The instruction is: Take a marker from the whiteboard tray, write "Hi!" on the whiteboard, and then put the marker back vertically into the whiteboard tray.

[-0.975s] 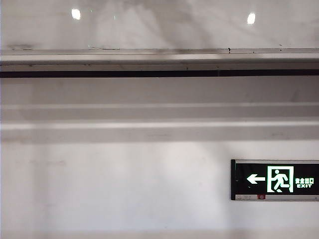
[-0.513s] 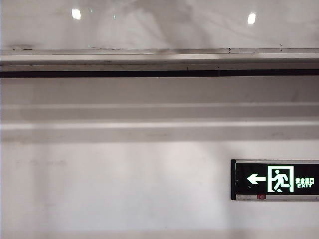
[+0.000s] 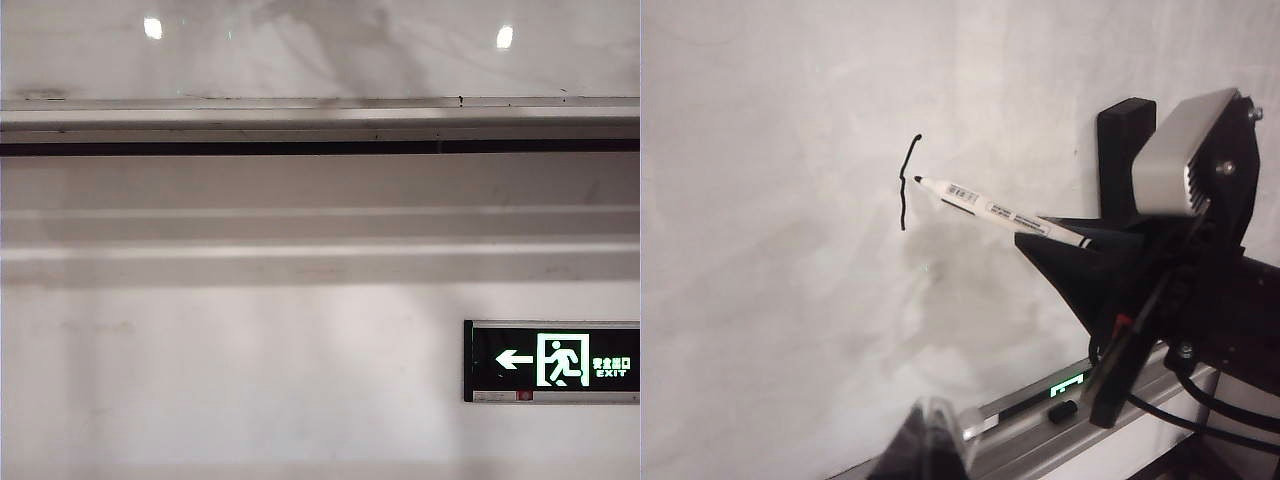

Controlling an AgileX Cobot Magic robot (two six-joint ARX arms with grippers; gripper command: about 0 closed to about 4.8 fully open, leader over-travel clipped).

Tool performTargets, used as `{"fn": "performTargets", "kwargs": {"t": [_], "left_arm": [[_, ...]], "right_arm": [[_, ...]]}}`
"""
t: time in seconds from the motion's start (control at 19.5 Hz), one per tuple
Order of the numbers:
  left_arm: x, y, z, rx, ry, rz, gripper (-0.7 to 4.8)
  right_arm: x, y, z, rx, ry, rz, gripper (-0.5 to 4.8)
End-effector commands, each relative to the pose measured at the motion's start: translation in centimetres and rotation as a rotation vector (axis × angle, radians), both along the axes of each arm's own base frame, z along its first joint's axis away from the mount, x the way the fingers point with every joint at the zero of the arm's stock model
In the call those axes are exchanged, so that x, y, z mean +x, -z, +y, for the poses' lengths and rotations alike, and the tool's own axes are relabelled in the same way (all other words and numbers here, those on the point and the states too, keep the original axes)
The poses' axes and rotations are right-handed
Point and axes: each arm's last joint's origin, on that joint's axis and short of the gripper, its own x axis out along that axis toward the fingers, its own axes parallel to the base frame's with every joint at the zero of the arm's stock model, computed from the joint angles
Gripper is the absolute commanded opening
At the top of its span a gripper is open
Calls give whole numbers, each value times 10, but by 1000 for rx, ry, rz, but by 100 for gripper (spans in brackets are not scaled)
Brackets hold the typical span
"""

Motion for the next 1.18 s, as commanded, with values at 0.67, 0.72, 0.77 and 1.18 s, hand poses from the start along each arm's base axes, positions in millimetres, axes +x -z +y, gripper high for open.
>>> {"fn": "performTargets", "kwargs": {"t": [0.67, 0.72, 0.77, 1.18], "left_arm": [[-3, -3, 1, -6, 6, -19, -6], [-3, -3, 1, -6, 6, -19, -6], [-3, -3, 1, -6, 6, -20, -6], [-4, -3, 1, -7, 6, -20, -6]], "right_arm": [[5, 3, -2, -17, 107, 11, -6], [5, 2, -3, -19, 124, 10, -6], [4, 2, -3, -24, 129, 7, -6], [-2, -5, -12, -26, 194, 17, -6]]}}
